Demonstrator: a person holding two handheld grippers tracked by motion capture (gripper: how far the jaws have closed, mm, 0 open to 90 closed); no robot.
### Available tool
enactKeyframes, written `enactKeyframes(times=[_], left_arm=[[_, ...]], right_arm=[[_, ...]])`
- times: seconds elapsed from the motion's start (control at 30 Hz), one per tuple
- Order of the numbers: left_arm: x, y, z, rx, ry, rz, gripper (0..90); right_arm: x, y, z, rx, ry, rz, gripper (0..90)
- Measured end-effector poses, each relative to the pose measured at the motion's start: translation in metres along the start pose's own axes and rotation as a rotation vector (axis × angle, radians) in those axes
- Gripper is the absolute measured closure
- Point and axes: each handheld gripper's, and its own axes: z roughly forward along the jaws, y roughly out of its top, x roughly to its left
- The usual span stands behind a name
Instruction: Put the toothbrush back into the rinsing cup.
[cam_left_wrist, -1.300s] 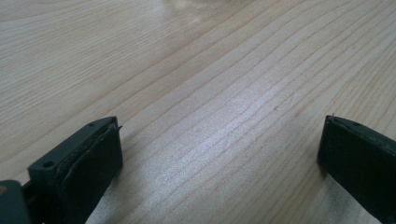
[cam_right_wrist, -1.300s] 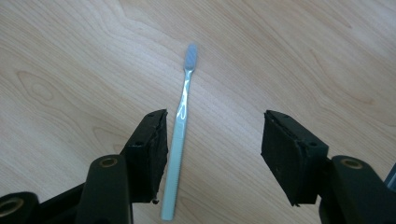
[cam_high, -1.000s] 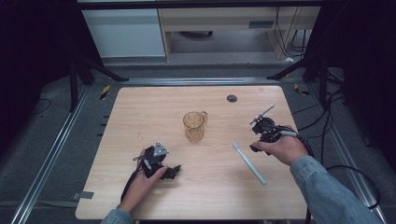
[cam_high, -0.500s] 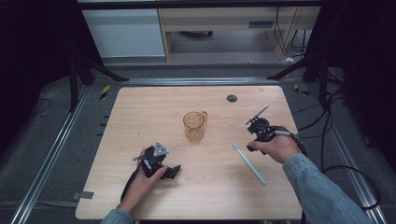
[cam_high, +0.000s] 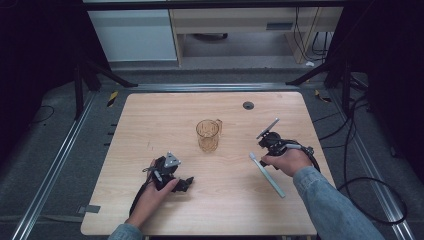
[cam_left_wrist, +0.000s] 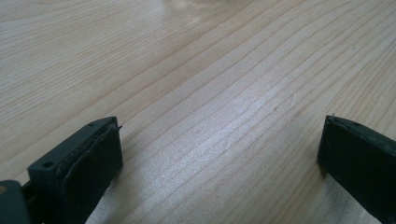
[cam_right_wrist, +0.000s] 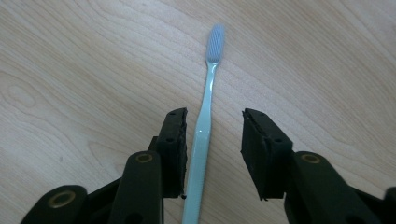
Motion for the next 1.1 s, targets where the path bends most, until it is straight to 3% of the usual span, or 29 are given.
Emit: enactKeyframes(times=[0.3, 0.57, 1.1], left_arm=[[0.000, 0.000, 0.000, 0.000, 0.000, 0.000, 0.0], [0.000, 0.000, 0.000, 0.000, 0.000, 0.000, 0.0], [0.000, 0.000, 0.000, 0.000, 0.000, 0.000, 0.0]], right_arm=[[-0.005, -0.001, 0.012, 0.051, 0.004, 0.032, 65.5], [0.003, -0.001, 0.024, 0.089, 0.007, 0.040, 66.4], [0.003, 0.003, 0.037, 0.109, 0.020, 0.054, 67.3]])
